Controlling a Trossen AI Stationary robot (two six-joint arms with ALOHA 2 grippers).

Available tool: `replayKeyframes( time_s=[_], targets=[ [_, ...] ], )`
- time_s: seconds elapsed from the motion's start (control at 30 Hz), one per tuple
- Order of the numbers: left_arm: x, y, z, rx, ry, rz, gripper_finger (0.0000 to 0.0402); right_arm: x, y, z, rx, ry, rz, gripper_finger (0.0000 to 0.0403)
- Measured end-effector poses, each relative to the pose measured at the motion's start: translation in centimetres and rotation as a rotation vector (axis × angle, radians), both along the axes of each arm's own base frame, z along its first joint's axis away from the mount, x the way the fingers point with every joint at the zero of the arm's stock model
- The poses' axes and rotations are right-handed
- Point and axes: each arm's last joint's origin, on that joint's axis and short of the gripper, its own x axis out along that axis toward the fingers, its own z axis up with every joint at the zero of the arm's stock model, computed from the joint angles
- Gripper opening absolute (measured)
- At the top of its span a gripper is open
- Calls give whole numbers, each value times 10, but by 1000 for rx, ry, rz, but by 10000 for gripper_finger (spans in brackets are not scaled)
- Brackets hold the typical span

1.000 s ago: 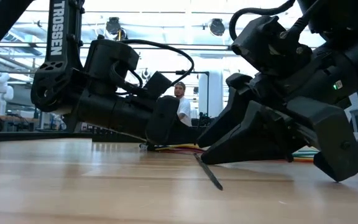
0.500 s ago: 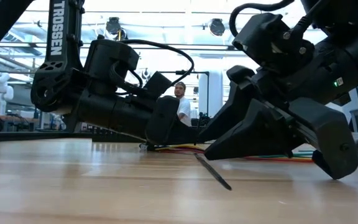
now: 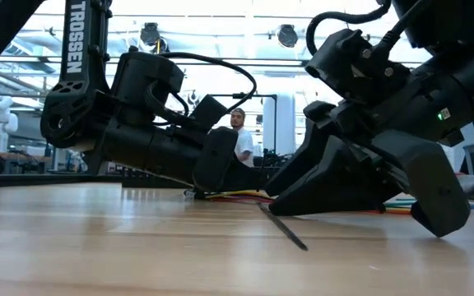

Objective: Ziptie cables
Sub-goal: Wrap the cable wires with the black zip tie

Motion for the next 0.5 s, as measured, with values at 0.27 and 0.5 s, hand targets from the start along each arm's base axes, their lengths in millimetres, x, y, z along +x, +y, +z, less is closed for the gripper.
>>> replayKeyframes(
  time_s=[0.27,0.5],
  targets=[
    [1,0,0,4,-1,1,0,5,1,5,111,-89,-40,160],
    [5,-1,2,28,-3,-4,0,7,3,8,161,-114,-38,160]
  ],
)
